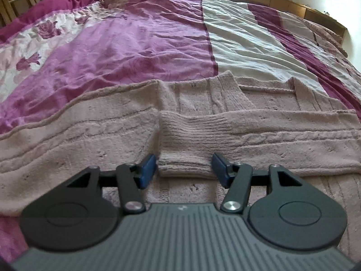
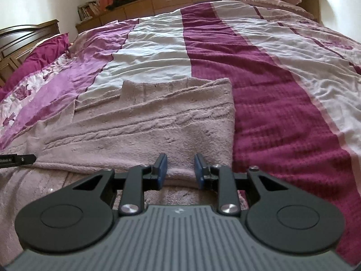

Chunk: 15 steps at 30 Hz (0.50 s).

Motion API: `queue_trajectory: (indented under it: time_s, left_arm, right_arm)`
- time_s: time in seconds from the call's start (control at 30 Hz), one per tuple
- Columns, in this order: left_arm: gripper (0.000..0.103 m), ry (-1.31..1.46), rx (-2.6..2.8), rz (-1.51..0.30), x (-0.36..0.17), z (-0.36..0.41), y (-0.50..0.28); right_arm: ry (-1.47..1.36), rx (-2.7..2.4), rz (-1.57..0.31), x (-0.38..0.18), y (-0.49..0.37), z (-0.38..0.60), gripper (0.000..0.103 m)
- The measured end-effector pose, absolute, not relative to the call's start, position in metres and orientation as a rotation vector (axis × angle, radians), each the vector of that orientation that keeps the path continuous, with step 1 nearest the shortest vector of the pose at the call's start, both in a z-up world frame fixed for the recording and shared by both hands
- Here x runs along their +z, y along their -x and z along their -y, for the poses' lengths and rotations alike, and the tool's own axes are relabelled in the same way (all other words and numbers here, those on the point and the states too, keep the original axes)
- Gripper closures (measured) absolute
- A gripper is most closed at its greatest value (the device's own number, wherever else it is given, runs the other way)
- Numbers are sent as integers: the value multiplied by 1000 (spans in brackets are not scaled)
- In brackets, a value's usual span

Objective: Fold small clothes
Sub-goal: 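Move the left gripper open toward the other cardigan sleeve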

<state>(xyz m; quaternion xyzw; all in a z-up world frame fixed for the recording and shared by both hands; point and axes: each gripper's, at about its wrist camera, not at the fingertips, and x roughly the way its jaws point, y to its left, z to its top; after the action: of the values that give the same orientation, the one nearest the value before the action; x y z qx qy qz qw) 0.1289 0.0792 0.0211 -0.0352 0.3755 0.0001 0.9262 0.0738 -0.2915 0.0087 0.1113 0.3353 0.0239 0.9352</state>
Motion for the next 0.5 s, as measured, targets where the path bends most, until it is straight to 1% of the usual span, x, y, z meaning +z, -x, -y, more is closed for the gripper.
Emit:
queue_trajectory:
  time_s: [0.07, 0.17, 0.3, 0.4, 0.43, 0.47, 0.5]
  left_arm:
    - [46, 77, 1, -772, 26, -80, -128]
    - [46, 83, 2, -751, 32, -79, -125]
    - [46, 64, 12, -781, 26, -76, -130]
    - [44, 62, 16, -779, 23, -77, -130]
    - [44, 63, 17, -781, 24, -77, -130]
    - [44, 66, 19, -785, 27, -77, -129]
    - [45, 68, 20, -789, 29, -78, -128]
  right_arm:
    - [-239, 52, -678, 17, -75, 292, 70]
    - [-231, 31, -651, 26, -81, 295, 68]
    - [-252, -11, -690, 13, -90, 302, 67]
    - [-241, -17, -674, 5, -91, 303, 65]
    - [-245, -17, -676, 5, -91, 303, 61]
    - [-254, -14, -676, 7, -91, 303, 54]
    - [-264, -10, -675, 10, -90, 302, 50]
